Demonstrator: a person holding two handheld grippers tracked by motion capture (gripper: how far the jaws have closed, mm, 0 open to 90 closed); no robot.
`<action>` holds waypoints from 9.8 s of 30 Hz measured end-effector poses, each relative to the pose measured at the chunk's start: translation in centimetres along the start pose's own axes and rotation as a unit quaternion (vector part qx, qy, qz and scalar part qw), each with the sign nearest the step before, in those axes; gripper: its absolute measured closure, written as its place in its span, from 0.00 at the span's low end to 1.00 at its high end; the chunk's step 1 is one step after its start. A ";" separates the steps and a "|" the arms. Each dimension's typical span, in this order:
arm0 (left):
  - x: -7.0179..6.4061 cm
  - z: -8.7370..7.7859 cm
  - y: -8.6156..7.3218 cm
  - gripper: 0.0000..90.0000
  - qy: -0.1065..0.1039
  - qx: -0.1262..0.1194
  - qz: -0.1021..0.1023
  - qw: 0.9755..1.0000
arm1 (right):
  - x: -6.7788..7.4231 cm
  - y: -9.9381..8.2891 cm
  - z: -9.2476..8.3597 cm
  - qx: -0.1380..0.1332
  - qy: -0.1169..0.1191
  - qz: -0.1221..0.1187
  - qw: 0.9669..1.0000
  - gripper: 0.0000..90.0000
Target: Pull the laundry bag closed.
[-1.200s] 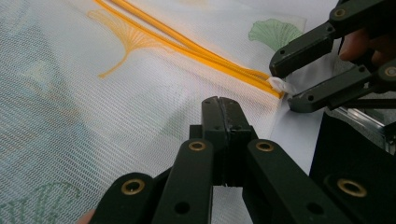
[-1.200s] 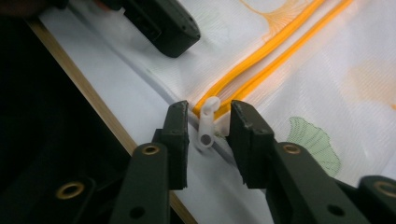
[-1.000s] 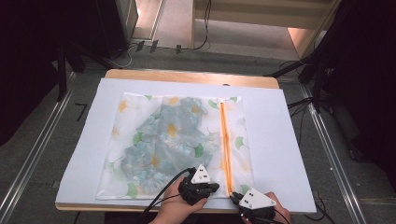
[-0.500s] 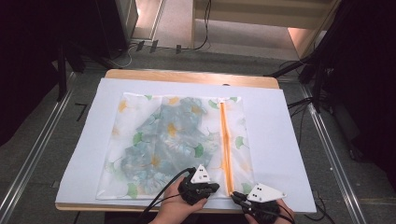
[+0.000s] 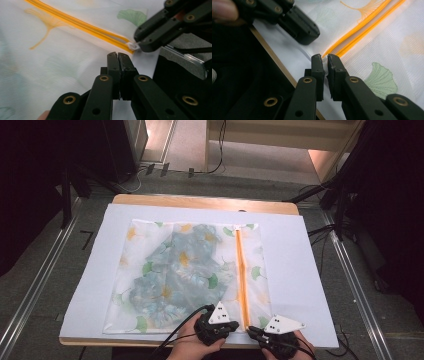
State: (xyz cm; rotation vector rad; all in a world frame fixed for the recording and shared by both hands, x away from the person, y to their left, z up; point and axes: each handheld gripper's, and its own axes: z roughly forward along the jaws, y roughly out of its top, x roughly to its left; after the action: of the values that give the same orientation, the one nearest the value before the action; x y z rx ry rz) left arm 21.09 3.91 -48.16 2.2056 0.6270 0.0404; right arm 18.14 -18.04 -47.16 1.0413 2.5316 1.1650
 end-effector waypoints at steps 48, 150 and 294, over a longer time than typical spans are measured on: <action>-0.1 0.0 0.5 0.98 -0.002 -0.025 -0.045 0.999 | -2.2 -0.2 0.2 0.015 -0.060 0.076 0.995 0.99; 0.0 0.6 0.2 1.00 0.001 -0.004 -0.018 1.000 | -0.8 1.6 0.8 -0.002 -0.004 0.060 0.998 1.00; -0.7 1.0 0.2 1.00 -0.004 -0.010 -0.004 1.000 | -7.2 7.8 3.9 -0.011 -0.050 0.071 0.996 1.00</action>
State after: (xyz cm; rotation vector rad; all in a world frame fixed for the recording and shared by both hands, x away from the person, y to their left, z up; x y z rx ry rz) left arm 20.83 2.81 -48.56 2.1827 0.6281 0.0329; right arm 29.22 -16.83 -45.15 1.2605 2.3970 1.1402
